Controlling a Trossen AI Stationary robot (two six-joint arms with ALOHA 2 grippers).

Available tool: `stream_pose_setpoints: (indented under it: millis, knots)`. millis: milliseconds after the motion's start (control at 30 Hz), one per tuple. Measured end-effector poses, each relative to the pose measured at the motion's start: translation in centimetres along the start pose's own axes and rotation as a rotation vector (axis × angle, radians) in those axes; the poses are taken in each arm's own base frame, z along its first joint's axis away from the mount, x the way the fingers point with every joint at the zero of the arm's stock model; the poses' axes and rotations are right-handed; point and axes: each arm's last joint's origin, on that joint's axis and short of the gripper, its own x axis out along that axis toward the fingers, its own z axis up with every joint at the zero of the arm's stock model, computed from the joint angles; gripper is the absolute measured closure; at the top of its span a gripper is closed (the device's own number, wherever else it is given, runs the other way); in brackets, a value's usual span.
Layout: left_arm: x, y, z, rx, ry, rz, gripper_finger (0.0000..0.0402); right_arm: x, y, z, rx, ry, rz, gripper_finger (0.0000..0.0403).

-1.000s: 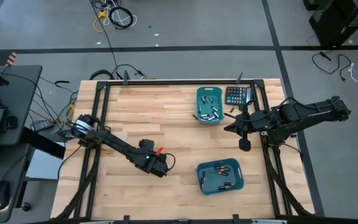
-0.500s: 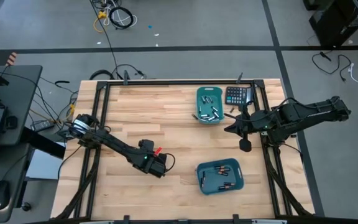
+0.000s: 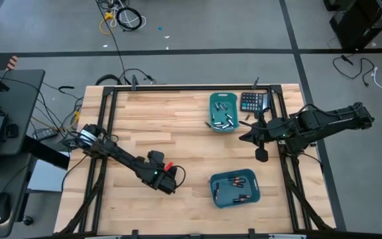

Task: Sort batteries
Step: Put the black battery into the blue bin

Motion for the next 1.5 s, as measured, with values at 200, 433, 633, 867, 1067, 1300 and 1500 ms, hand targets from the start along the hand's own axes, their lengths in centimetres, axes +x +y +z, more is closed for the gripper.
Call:
stream_pose_setpoints:
  millis: [200, 433, 633, 867, 1067, 1300, 1500]
  knots:
    - [-2.1, -0.1, 0.5, 0.041, -0.052, 0.017, 0.0393, 0.0, 0.0, 0.1, 0.001, -0.005, 0.001, 0.0402]
    - [-4.8, -0.6, 1.1, 0.036, -0.236, -0.106, 0.0393, 0.0, 0.0, 0.1, 0.002, -0.014, 0.003, 0.0402]
    - [-6.9, -0.5, 1.7, 0.095, -0.483, -0.226, 0.0394, 0.1, 0.2, 0.9, -0.020, -0.085, 0.014, 0.0402]
    - [-8.2, -2.7, 2.1, 0.199, -0.749, -0.319, 0.0394, 1.3, 0.8, 2.4, -0.068, -0.190, 0.046, 0.0402]
    - [-9.3, -4.9, 3.0, 0.325, -0.863, -0.313, 0.0394, 3.8, 1.9, 4.1, -0.164, -0.284, 0.119, 0.0402]
    - [-10.7, -6.6, 4.5, 0.481, -1.000, -0.189, 0.0394, 5.6, 3.7, 6.1, -0.320, -0.485, 0.134, 0.0402]
    - [-11.9, -7.7, 5.8, 0.628, -1.039, -0.208, 0.0394, 4.6, 4.8, 7.3, -0.440, -0.668, 0.155, 0.0403]
